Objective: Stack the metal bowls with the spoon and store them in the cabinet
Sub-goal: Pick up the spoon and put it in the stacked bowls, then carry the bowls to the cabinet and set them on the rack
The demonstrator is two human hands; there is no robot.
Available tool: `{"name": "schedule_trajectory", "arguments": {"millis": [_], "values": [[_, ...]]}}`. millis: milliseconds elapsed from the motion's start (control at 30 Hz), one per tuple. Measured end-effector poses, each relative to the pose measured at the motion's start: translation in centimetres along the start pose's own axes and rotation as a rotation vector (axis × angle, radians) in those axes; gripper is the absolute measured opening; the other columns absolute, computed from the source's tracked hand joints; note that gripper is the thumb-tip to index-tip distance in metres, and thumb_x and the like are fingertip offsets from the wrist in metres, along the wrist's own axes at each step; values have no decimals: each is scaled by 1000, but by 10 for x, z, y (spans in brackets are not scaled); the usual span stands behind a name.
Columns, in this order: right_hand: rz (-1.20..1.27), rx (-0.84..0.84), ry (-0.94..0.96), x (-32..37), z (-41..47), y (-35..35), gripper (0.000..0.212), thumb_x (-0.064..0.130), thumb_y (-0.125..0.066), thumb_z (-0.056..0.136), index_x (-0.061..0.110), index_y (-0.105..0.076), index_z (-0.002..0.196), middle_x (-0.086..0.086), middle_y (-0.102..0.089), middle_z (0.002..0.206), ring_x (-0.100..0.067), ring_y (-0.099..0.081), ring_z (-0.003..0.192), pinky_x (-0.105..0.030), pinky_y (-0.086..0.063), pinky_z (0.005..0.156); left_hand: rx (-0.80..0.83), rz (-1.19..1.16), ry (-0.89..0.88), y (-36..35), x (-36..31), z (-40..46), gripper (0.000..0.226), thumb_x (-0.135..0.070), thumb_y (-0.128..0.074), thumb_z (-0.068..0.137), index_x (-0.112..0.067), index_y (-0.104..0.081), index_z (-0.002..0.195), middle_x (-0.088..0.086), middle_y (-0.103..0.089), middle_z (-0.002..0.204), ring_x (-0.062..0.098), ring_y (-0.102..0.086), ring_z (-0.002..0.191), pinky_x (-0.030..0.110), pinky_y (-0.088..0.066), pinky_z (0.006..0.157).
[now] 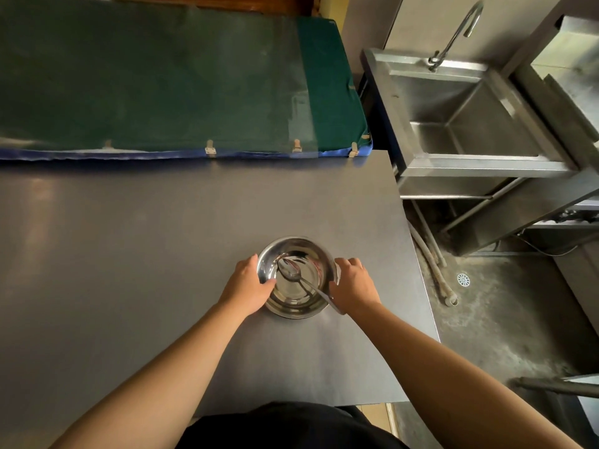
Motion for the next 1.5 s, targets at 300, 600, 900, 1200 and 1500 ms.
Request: {"name": "schedule_trajectory", "arguments": {"millis": [300, 600, 900, 1200, 1500], "values": [[362, 103, -247, -11, 7, -12, 52, 13, -62, 91, 13, -53, 143, -9, -66, 131, -30, -69, 105, -41, -58, 91, 19, 1, 84, -5, 5, 14, 44, -21, -59, 93, -8, -53, 134, 17, -54, 131, 34, -57, 113, 33, -43, 92], [417, 100, -311, -6, -5, -11, 46, 6, -62, 87, 14, -61, 133, -4, -71, 111, -27, -71, 96, -43, -61, 86, 5, -153, 84, 5, 15, 16, 29, 0, -48, 90, -12, -69, 107, 10, -68, 105, 38, -67, 83, 50, -60, 74], [514, -10, -385, -5, -49, 3, 49, 1, -60, 88, 14, -63, 134, -5, -71, 116, -26, -71, 98, -40, -61, 85, 92, -325, -2, 26, -3, 4, 32, -9, -56, 90, -35, -65, 105, -17, -64, 95, 17, -68, 76, 40, -63, 66], [743, -226, -457, -19, -120, 71, 49, -2, -63, 85, 16, -64, 130, 1, -75, 92, -22, -76, 72, -31, -61, 55, 243, -482, -133, 39, -87, -14, 35, -2, -61, 89, -20, -68, 118, -5, -68, 109, 23, -74, 77, 32, -62, 58], [989, -480, -448, -101, -224, 149, 50, -6, -72, 84, 12, -64, 130, 3, -79, 80, -11, -77, 69, -30, -64, 62, 408, -461, -342, -2, -213, -81, 34, 2, -64, 86, -18, -69, 112, 2, -72, 99, 14, -74, 64, 30, -60, 54]]}}
Point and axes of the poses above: each hand's wrist, its own z-axis towards the middle knuckle, its own y-axis out of the back of the hand, x = y × z, the point moved 4 cm from there along z, towards the middle knuckle
